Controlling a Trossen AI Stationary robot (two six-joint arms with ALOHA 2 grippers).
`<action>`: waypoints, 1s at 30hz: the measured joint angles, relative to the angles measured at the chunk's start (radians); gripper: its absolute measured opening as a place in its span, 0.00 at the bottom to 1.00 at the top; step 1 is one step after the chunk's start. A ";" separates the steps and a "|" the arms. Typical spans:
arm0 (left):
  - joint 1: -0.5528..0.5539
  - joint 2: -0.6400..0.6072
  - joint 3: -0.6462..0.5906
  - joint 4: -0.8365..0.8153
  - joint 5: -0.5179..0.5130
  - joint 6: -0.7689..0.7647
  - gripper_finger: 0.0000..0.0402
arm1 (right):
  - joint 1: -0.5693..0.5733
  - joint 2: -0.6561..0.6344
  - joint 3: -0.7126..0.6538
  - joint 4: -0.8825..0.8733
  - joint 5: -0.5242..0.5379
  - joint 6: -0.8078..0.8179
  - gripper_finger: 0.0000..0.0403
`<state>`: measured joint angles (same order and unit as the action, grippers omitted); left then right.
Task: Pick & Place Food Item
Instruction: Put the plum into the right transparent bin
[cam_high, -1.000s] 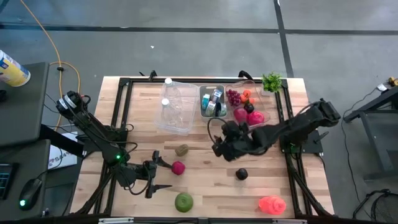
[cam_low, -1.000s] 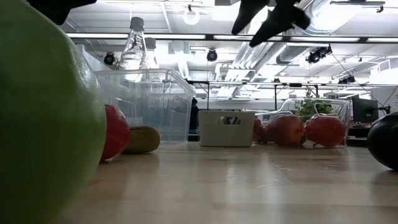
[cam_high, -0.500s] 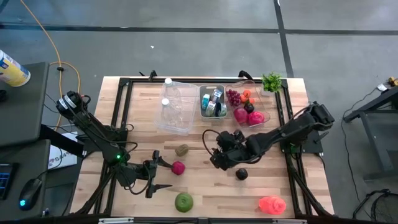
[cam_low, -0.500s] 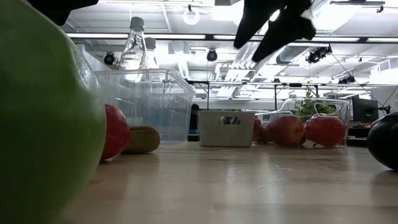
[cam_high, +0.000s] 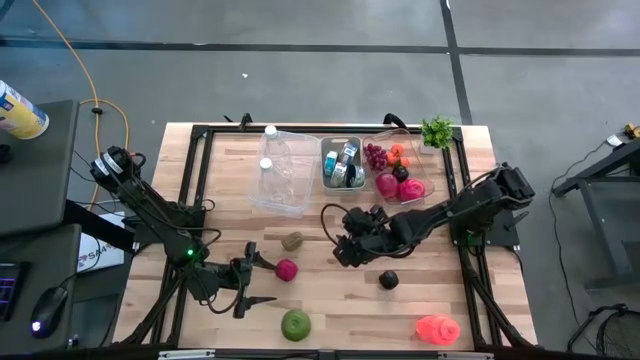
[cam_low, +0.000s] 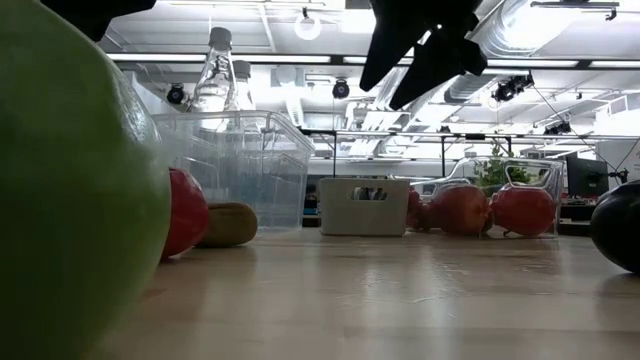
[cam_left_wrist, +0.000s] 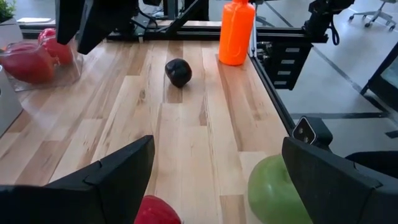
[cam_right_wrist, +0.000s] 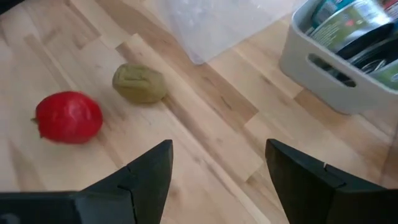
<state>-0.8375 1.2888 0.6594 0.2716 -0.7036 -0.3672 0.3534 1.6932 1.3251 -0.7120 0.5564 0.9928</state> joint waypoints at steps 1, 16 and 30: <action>0.000 0.000 0.000 -0.002 0.000 0.000 0.86 | 0.000 0.000 0.000 0.002 -0.014 -0.004 0.61; 0.000 0.000 0.000 -0.010 0.000 0.000 0.86 | 0.002 0.000 0.000 0.121 -0.033 -0.113 0.64; 0.000 0.000 -0.001 -0.025 0.000 0.000 0.86 | 0.000 0.074 -0.001 0.198 -0.057 -0.211 0.95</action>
<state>-0.8375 1.2888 0.6586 0.2462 -0.7033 -0.3668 0.3530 1.7669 1.3242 -0.5136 0.4998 0.7818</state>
